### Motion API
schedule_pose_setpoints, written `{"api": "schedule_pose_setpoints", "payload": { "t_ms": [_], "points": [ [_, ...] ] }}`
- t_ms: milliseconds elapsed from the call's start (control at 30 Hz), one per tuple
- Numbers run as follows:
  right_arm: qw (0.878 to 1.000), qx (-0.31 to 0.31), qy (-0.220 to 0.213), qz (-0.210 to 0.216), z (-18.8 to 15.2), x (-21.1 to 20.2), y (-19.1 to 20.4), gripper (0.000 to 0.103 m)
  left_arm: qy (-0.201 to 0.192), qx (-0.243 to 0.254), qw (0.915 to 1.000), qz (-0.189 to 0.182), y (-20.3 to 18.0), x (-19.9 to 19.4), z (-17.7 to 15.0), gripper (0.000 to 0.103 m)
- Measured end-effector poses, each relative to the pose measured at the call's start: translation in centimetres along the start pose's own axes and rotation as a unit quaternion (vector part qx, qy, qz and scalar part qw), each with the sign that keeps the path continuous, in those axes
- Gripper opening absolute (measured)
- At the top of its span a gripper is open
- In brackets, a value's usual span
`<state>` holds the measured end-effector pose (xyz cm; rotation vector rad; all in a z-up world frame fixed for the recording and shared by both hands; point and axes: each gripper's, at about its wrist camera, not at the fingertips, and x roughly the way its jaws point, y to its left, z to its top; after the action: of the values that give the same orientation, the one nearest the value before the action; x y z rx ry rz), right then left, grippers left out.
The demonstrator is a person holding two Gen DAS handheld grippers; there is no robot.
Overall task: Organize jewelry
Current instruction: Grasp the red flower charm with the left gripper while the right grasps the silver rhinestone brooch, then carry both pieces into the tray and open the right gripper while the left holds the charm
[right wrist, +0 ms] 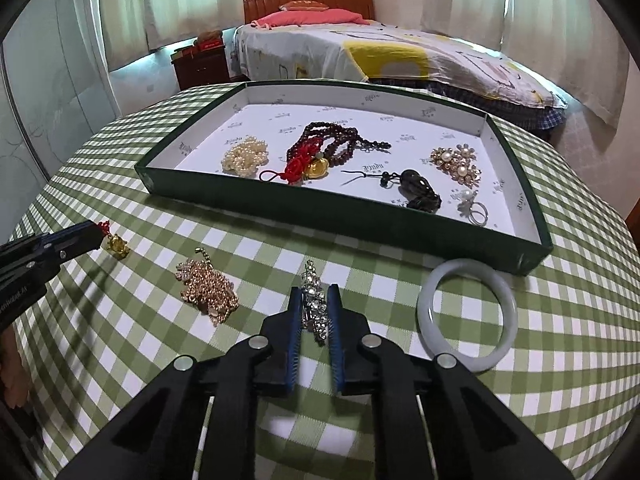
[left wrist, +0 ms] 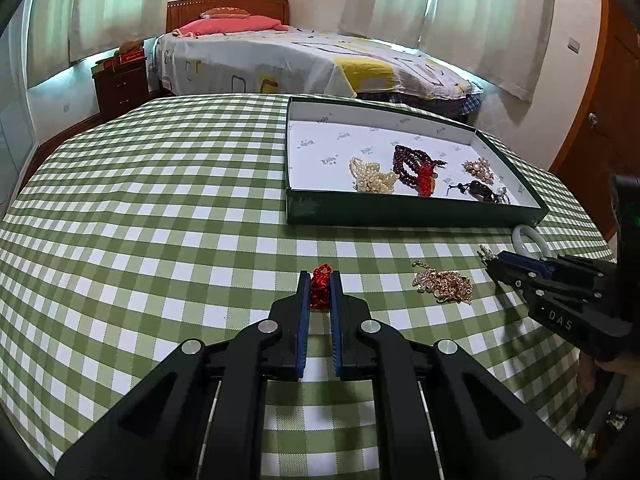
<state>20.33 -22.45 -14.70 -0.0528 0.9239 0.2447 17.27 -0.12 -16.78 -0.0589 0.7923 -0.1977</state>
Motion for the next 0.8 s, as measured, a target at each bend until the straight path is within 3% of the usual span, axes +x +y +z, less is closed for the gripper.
{"api": "schedule_pose_setpoints", "payload": {
  "t_ms": [400, 800],
  "points": [
    [0.999, 0.029, -0.046, 0.003, 0.6, -3.6, -0.9, 0.013, -0.034, 0.001, 0.9993, -0.015, -1.2, -2.5, 1.6, 0.009],
    [0.993, 0.036, -0.116, -0.001, 6.1, -6.5, -2.6, 0.013, -0.08, -0.006, 0.9953, -0.054, -3.2, -3.8, 7.6, 0.009]
  ]
}}
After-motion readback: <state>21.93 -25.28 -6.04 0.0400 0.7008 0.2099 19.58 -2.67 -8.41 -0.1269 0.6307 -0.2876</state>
